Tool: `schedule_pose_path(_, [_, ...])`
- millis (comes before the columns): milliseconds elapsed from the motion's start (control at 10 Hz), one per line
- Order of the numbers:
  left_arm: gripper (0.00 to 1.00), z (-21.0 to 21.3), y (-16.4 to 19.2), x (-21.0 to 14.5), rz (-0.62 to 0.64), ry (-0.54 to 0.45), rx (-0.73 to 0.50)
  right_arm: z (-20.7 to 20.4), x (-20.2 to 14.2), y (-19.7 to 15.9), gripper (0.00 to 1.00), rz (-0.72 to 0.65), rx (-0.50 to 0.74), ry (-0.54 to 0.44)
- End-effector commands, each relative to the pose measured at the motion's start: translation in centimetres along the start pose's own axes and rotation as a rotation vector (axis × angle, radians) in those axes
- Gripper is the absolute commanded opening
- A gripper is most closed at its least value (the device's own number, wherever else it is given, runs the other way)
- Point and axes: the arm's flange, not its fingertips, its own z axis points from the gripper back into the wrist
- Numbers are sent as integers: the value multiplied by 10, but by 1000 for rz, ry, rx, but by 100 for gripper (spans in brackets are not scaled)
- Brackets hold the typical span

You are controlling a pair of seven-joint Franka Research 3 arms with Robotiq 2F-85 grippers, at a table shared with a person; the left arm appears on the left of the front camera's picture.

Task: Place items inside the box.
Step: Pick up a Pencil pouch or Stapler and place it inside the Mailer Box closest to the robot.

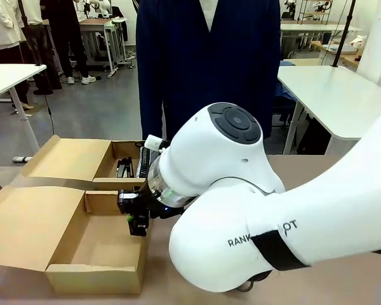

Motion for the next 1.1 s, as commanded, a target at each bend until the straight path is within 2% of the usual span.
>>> schedule_pose_path(0, [100, -1, 0, 1, -21, -19, -20, -28, 4, 40, 33, -12, -7, 4])
schedule_pose_path(200, [100, -1, 0, 1, -21, -19, -20, -36, 9, 43, 33, -9, -15, -21])
schedule_pose_path(900, [100, -1, 0, 1, -21, -19, -20, -65, 20, 54, 33, 12, -46, 34])
schedule_pose_path(1000, [100, -1, 0, 1, -21, -19, -20, -65, 19, 54, 85, 18, -48, 46])
